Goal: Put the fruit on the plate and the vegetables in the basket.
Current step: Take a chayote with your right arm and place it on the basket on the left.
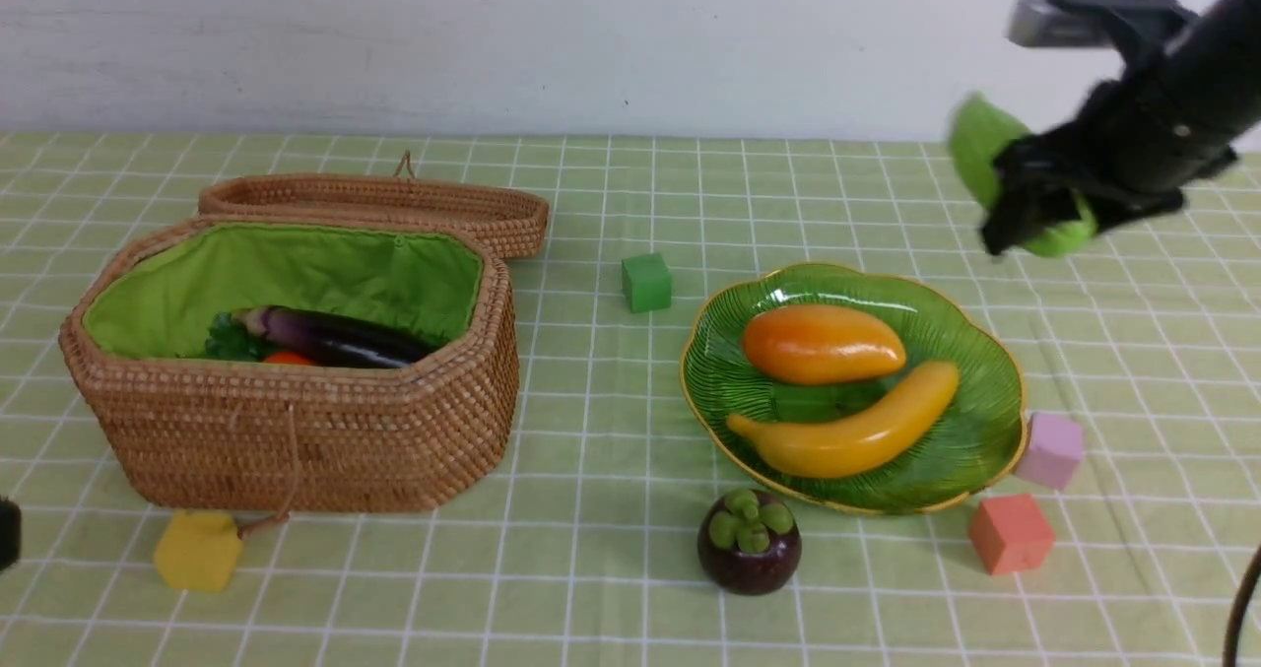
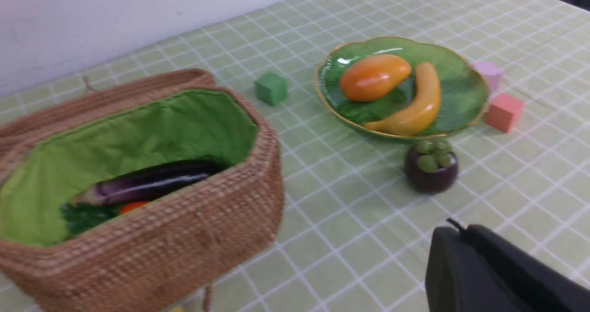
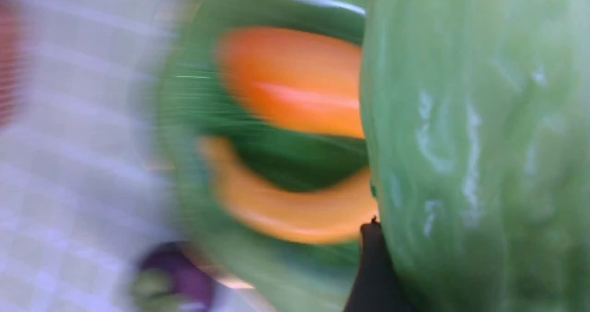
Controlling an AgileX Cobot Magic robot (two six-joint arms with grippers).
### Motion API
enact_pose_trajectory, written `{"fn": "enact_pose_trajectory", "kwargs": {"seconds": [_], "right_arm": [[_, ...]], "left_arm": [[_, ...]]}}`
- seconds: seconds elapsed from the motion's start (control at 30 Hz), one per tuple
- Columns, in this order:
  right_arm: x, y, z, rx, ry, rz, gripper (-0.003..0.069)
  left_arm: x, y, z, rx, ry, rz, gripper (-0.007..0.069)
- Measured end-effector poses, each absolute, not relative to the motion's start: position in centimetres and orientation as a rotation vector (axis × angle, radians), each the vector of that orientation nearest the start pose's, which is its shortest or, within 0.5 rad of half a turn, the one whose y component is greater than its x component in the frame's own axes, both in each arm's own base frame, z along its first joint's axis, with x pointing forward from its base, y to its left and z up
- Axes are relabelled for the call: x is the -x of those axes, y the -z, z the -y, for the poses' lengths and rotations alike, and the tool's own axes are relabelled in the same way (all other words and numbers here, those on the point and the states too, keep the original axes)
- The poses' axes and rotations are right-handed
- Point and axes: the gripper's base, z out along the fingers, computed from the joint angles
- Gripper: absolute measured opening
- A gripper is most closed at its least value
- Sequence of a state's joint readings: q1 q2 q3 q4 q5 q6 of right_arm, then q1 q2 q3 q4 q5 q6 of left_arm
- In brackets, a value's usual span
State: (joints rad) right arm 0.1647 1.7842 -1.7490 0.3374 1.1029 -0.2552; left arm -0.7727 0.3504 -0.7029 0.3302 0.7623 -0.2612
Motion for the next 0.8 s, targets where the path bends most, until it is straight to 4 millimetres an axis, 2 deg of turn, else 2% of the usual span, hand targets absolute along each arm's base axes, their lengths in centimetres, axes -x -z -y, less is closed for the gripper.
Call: {"fn": "enact_pose_trajectory", "kwargs": {"seconds": [0.03,0.07,0.13,0.17,0.2,0.23,0.27,0.3,0.33,0.37,0.43,0.47,0.5,0.57,0.73,0.77,0.8], "right_arm": [[-38.1,-35.3,-9.6,0.464,-0.422,-2.525,0.0443],[-36.8,-36.7,-13.0,0.593,-0.496,-2.421,0.0443],[-35.0,-37.7,-18.5,0.77,-0.568,-2.249,0.0443],[-34.9,-37.8,-19.0,0.775,-0.575,-2.236,0.0443],[-34.1,-37.9,-21.9,0.84,-0.597,-2.141,0.0443],[-33.6,-37.8,-23.8,0.879,-0.607,-2.08,0.0443],[-33.4,-37.7,-24.6,0.898,-0.609,-2.055,0.0443],[-32.8,-36.8,-27.8,0.944,-0.621,-1.964,0.0443],[-32.7,-36.7,-28.2,0.953,-0.619,-1.951,0.0443],[-32.4,-35.8,-30.5,0.976,-0.614,-1.885,0.0443],[-32.4,-34.0,-33.4,0.986,-0.585,-1.785,0.0443],[-32.4,-33.9,-33.7,0.99,-0.578,-1.773,0.0443],[-32.6,-32.8,-35.0,0.979,-0.55,-1.718,0.0443],[-33.0,-31.2,-36.6,0.984,-0.491,-1.64,0.0443],[-33.5,-29.1,-37.8,0.987,-0.44,-1.598,0.045],[-33.6,-28.8,-37.8,0.982,-0.445,-1.608,0.0473],[-33.6,-28.7,-37.8,0.97,-0.459,-1.622,0.0526]], "left_arm": [[-5.1,-35.7,1.9,-0.529,0.323,-1.791,-0.0009],[-5.4,-35.8,1.5,-0.48,0.272,-1.79,-0.0009],[-5.8,-35.9,0.6,-0.375,0.2,-1.796,-0.0009],[-5.8,-36.0,0.5,-0.364,0.193,-1.796,-0.0009],[-6.1,-36.1,-0.2,-0.275,0.146,-1.797,-0.0009],[-6.2,-36.1,-0.6,-0.217,0.118,-1.799,-0.0009],[-6.2,-36.1,-0.7,-0.203,0.11,-1.803,-0.0009],[-6.3,-36.2,-1.4,-0.103,0.081,-1.799,-0.0009],[-6.3,-36.2,-1.5,-0.093,0.08,-1.798,-0.0009],[-6.4,-36.3,-1.7,-0.04,0.08,-1.789,-0.0009],[-6.4,-36.4,-1.8,-0.008,0.096,-1.777,-0.0009],[-6.4,-36.4,-1.8,-0.009,0.097,-1.776,-0.0009],[-6.4,-36.5,-1.7,-0.006,0.109,-1.772,-0.0009],[-6.4,-36.5,-1.6,-0.013,0.127,-1.766,-0.0009],[-6.4,-36.5,-1.2,-0.035,0.161,-1.774,-0.0009],[-6.4,-36.5,-1.2,-0.038,0.165,-1.774,-0.0009],[-6.4,-36.5,-1.2,-0.04,0.166,-1.775,-0.0009]]}}
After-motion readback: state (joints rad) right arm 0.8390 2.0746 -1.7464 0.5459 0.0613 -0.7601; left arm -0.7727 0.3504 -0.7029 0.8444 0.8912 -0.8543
